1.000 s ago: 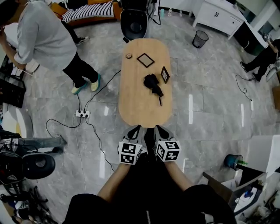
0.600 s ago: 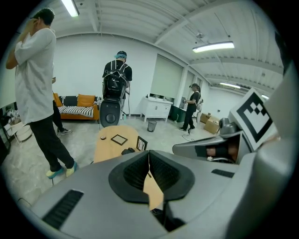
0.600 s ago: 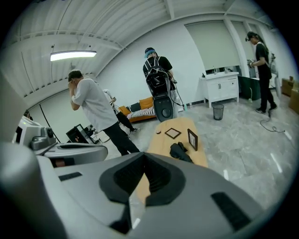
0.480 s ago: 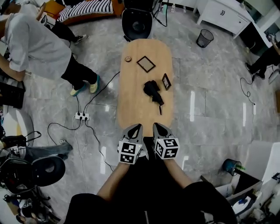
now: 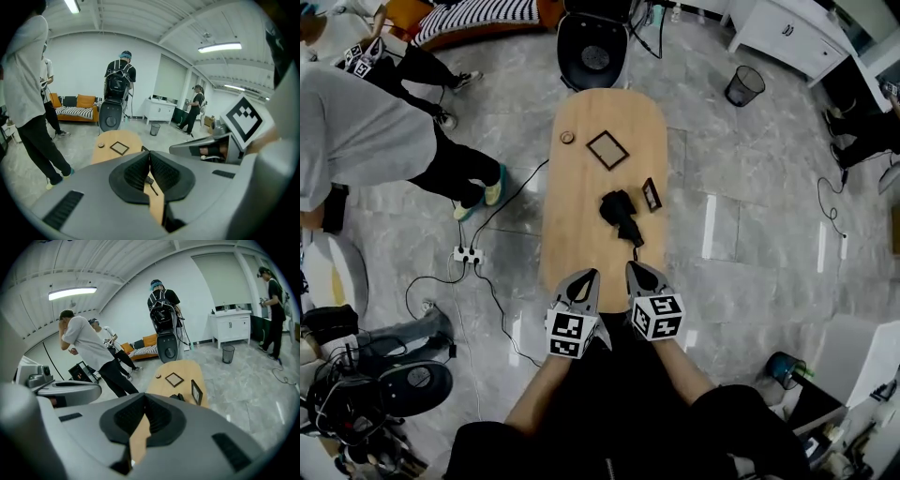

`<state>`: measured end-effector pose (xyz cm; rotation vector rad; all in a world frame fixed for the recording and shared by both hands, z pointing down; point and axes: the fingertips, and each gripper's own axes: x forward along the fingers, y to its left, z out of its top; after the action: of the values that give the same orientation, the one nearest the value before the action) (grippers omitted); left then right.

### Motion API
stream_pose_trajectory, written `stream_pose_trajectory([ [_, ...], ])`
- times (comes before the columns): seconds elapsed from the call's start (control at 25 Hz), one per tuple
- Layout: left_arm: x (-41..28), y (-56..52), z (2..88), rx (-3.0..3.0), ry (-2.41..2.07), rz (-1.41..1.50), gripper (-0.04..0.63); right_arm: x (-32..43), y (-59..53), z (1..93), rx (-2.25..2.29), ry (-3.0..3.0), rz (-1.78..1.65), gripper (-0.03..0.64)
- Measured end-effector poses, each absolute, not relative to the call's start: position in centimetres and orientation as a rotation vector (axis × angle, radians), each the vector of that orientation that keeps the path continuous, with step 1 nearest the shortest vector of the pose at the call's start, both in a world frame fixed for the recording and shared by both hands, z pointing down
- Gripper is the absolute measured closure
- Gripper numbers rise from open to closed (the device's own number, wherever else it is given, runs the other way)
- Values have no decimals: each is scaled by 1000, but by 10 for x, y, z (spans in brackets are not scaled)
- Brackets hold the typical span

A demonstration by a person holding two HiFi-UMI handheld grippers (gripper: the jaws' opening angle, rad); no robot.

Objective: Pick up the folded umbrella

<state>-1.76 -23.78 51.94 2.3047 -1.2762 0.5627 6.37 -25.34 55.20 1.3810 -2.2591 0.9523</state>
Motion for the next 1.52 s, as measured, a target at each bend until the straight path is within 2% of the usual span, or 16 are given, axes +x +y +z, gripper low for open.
stream_pose_trajectory([
  [0.48, -7, -283, 568, 2270, -1210, 594, 580, 71, -308, 617, 1287, -2175, 909, 600],
  [0.92, -8, -317, 636, 2236, -1129, 656, 580, 78, -333, 675, 1203, -2112, 895, 460],
  [1.52, -1, -334, 686, 2160, -1099, 678, 580, 87, -359, 787, 1073, -1953, 927, 388],
])
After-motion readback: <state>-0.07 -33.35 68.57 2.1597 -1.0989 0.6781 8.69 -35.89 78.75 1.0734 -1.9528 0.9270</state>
